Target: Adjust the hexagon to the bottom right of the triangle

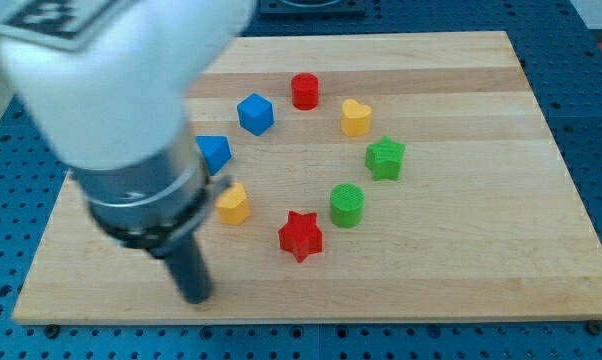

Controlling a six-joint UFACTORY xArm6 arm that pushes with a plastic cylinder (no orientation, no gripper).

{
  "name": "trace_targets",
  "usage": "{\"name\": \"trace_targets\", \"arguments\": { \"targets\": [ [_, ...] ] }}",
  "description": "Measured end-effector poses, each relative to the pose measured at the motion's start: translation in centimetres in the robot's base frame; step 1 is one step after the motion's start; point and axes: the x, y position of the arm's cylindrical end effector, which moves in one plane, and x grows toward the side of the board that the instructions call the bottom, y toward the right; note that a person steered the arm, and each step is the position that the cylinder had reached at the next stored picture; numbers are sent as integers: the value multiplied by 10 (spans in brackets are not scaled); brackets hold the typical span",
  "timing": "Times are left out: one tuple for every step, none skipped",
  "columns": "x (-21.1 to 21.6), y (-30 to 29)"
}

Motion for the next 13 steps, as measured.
{"name": "trace_targets", "arguments": {
  "targets": [
    [-33,-2],
    [-58,-2],
    [-58,-5],
    [-62,-4],
    [-70,-1],
    [-70,4],
    [-71,7],
    [-71,9],
    [-79,22],
    [-79,23],
    [-79,27],
    [-79,29],
    [-79,29]
  ]
}}
